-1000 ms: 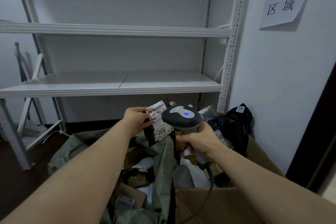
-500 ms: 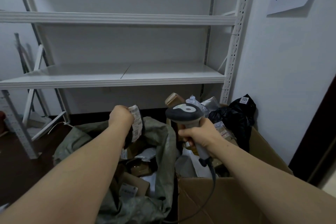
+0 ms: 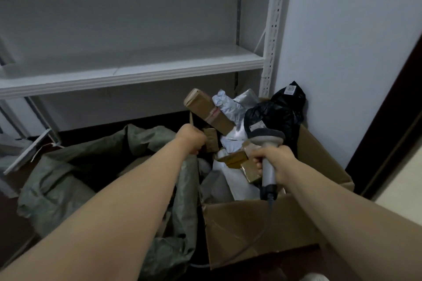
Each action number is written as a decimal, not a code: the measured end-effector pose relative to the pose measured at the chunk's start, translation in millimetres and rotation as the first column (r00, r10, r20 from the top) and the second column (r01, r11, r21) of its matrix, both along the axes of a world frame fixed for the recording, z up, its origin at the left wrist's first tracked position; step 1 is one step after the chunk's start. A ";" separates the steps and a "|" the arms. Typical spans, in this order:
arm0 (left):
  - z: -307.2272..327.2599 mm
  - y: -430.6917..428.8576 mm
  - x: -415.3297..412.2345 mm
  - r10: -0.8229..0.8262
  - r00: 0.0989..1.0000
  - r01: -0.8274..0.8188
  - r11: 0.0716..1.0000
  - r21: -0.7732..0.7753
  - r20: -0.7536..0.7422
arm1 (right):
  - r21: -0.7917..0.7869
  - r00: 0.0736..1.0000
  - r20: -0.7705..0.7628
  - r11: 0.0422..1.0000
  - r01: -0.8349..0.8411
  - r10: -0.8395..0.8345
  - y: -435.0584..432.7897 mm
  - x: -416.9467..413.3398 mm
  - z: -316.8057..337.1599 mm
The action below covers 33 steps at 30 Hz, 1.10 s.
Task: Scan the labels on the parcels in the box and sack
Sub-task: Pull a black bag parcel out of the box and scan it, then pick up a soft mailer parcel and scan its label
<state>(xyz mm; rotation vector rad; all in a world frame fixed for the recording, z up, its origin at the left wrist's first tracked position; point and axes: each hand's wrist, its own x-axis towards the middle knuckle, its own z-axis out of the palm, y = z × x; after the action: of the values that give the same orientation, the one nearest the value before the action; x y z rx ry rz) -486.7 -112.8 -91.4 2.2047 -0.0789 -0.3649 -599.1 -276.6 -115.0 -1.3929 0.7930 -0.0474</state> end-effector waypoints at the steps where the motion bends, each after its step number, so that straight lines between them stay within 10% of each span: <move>1: -7.9 -15.4 1.1 -0.039 0.999 0.039 0.999 0.002 -0.030 | 0.045 1.000 -0.016 0.999 0.009 -0.008 -9.4 -0.8 -5.7; 10: -130.9 -115.1 31.7 -0.077 0.942 0.129 0.981 0.142 -0.328 | 0.191 0.994 -0.105 0.980 0.063 -0.044 -84.1 39.7 -68.1; 21: -231.7 -152.4 71.3 0.130 0.650 -0.079 0.992 0.103 -0.749 | 0.261 0.971 -0.214 0.964 -0.047 0.105 -118.5 92.5 -125.6; 27: -225.6 -143.4 77.5 0.276 0.877 -0.294 0.956 0.015 -0.394 | 0.256 0.972 -0.218 0.966 -0.027 0.085 -108.9 85.3 -116.3; 33: -98.4 -136.2 63.3 0.325 0.878 -0.455 0.795 -0.401 -0.352 | 0.210 0.992 -0.120 0.978 0.000 0.026 -76.7 58.8 -60.7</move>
<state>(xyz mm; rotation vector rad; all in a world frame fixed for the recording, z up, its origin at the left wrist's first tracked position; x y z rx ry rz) -423.4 -249.0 -189.8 1.6106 0.4011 -0.3561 -540.3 -353.3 -175.6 -1.2086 0.8648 0.1304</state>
